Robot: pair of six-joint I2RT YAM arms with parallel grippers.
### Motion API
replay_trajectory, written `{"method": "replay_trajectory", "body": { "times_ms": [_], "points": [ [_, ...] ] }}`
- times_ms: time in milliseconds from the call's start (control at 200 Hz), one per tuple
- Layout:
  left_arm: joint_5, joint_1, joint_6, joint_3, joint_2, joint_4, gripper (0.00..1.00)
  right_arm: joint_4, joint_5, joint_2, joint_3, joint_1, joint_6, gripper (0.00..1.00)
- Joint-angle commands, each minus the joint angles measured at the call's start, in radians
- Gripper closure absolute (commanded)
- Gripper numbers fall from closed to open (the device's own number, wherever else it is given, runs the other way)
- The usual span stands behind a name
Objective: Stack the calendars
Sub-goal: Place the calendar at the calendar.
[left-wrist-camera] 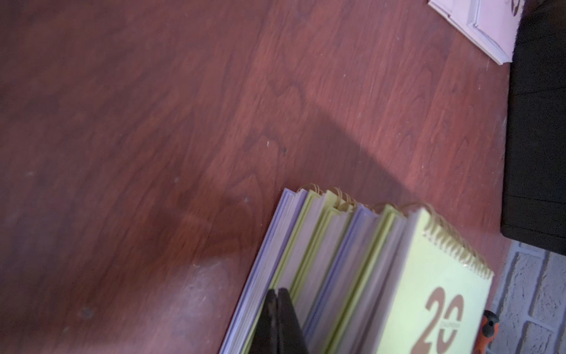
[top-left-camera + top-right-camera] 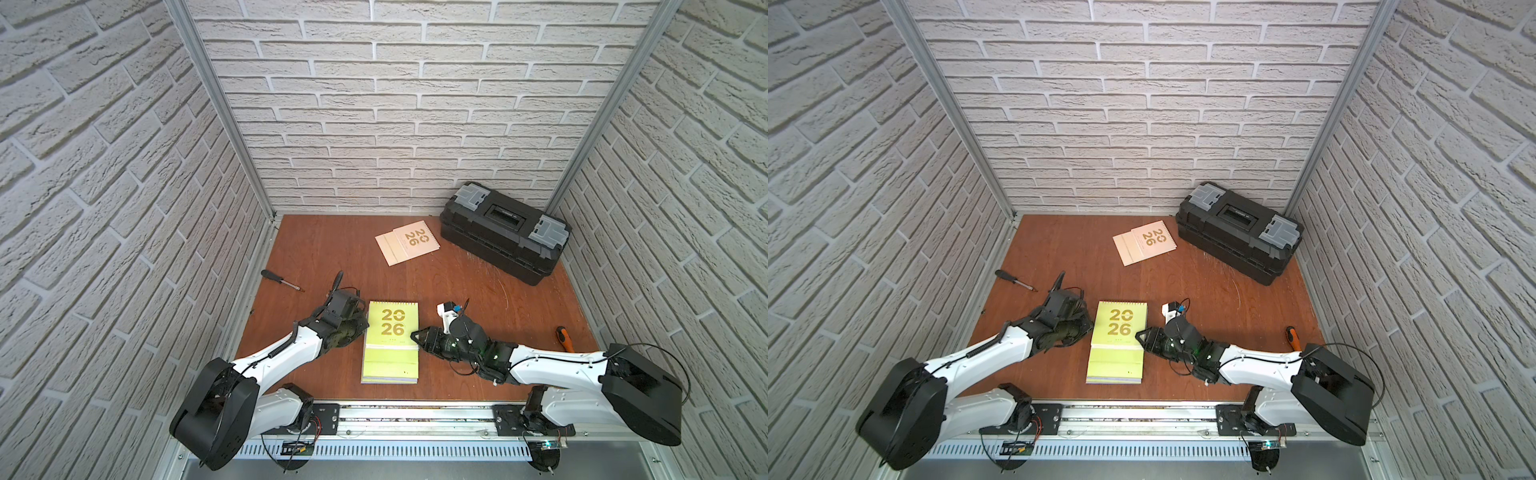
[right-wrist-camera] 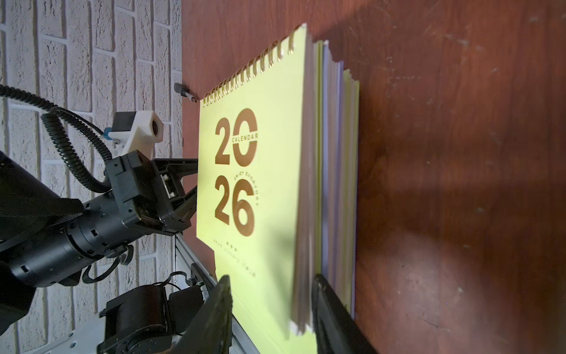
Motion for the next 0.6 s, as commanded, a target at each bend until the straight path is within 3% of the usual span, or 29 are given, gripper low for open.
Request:
{"method": "replay_trajectory", "body": {
  "times_ms": [0, 265, 375, 595],
  "points": [
    [-0.029, -0.006, 0.011, -0.001, -0.008, -0.014, 1.0, -0.072, 0.038, -0.051, 0.044, 0.01, -0.05, 0.55],
    [-0.072, -0.004, 0.055, 0.039, 0.014, -0.09, 1.0, -0.791, 0.251, -0.06, 0.356, 0.0, -0.22, 0.52],
    [-0.088, 0.0, 0.076, 0.056, 0.029, -0.116, 1.0, -0.892, 0.253, 0.017, 0.448, -0.033, -0.285, 0.51],
    [-0.051, 0.032, 0.096, 0.06, 0.076, -0.088, 1.0, -0.952, 0.133, 0.191, 0.556, -0.165, -0.413, 0.49]
  ]
}}
